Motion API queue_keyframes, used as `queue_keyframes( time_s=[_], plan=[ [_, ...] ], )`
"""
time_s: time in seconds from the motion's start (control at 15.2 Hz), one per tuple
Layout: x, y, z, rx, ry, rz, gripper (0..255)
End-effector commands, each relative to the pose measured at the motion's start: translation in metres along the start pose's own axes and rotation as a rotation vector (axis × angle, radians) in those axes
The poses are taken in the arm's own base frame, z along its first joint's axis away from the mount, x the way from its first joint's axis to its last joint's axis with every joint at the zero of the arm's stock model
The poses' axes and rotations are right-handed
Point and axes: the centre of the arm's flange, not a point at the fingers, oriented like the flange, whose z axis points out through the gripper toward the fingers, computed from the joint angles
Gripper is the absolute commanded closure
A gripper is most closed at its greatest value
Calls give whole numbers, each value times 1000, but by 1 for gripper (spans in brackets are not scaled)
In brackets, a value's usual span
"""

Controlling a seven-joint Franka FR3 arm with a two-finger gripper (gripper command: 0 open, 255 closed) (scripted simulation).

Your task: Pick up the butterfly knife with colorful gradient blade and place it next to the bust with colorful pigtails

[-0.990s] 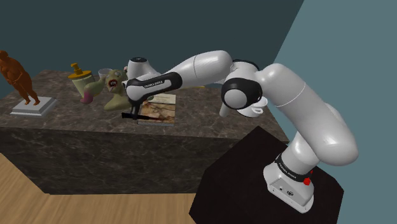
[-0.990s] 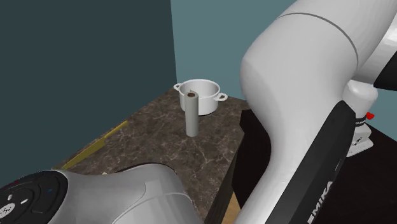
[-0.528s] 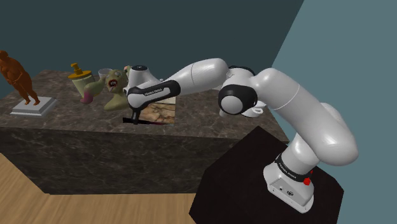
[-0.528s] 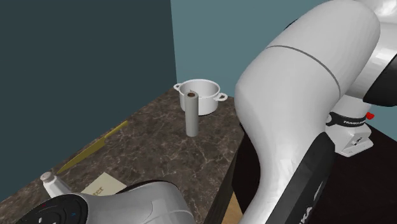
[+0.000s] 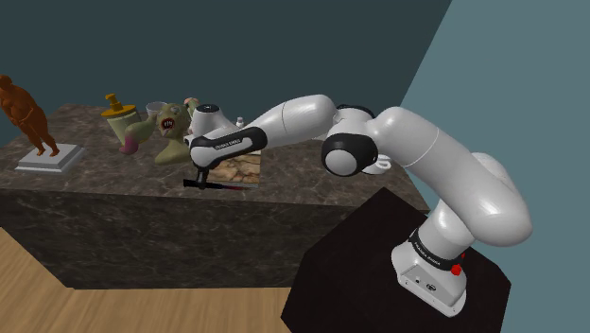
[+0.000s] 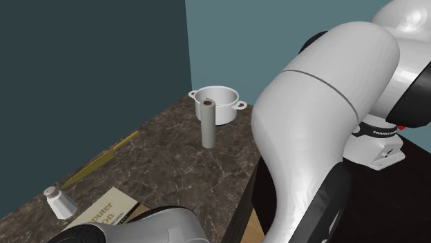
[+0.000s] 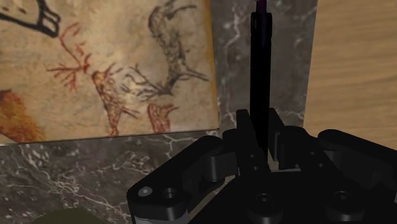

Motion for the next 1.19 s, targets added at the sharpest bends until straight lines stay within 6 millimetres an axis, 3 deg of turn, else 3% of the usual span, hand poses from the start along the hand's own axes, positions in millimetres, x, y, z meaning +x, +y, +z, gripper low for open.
queue_keyframes(
  time_s=[0.0, 0.13, 0.2, 0.53, 0.79, 1.12],
  plan=[
    [0, 0, 0, 0, 0, 0, 255],
    [0, 0, 0, 0, 0, 0, 255],
    [0, 0, 0, 0, 0, 0, 0],
    [0, 0, 0, 0, 0, 0, 0],
    [0, 0, -50, 0, 0, 0, 0],
    [0, 0, -50, 0, 0, 0, 0]
  ],
)
